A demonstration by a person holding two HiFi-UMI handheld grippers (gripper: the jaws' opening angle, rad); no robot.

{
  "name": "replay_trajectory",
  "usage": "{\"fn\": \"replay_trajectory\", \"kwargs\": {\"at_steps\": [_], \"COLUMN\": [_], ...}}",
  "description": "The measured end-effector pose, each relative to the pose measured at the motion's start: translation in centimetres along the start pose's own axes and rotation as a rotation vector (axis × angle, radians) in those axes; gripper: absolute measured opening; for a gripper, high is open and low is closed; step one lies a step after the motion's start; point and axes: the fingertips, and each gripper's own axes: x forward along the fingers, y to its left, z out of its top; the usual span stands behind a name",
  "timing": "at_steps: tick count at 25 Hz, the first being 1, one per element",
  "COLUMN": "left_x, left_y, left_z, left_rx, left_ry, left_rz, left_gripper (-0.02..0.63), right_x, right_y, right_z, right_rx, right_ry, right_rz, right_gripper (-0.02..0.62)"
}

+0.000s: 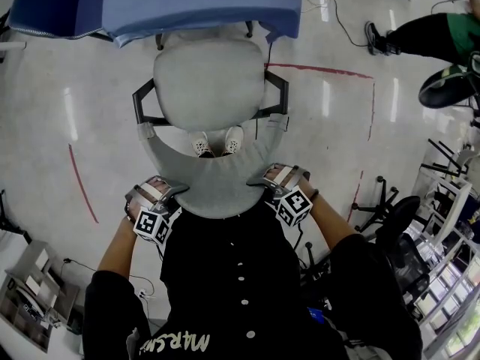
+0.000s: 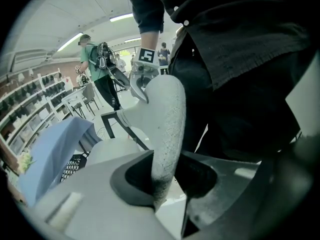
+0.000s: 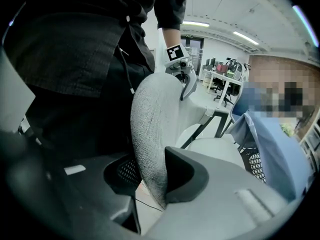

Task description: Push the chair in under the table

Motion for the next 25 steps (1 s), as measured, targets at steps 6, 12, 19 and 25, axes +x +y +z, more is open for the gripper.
{"fn": "replay_trajectory", "kwargs": {"at_steps": [6, 12, 19, 25], "left_x": [-0.1, 0.4, 0.8, 0.2], "left_y": [1.0, 1.1, 1.4, 1.7], "left_z": [-0.4, 0.1, 0.4, -0.4], "left_rx": [-0.001, 0.019, 0.010, 0.025], "left_ry": [-0.009, -0.034, -0.040, -0.035], "left_rz": [0.007, -0.032, -0.055, -0.098], "left_gripper": [0.110, 0.109, 0.110, 0.110], "right_x": [-0.2, -0.5, -0.8, -0.3], "right_y": [-1.0, -1.1, -1.3, -1.8], "right_z": [-0.2, -0.8, -1.3, -0.7], "right_rx": [-0.009, -0.012, -0.012, -0.025], "right_ry": [-0.011, -0.003, -0.016, -0.027], "right_rz": [0.001, 0.006, 0.007, 0.008], "right_gripper": [0.123, 0.123, 0.127, 0.126]}}
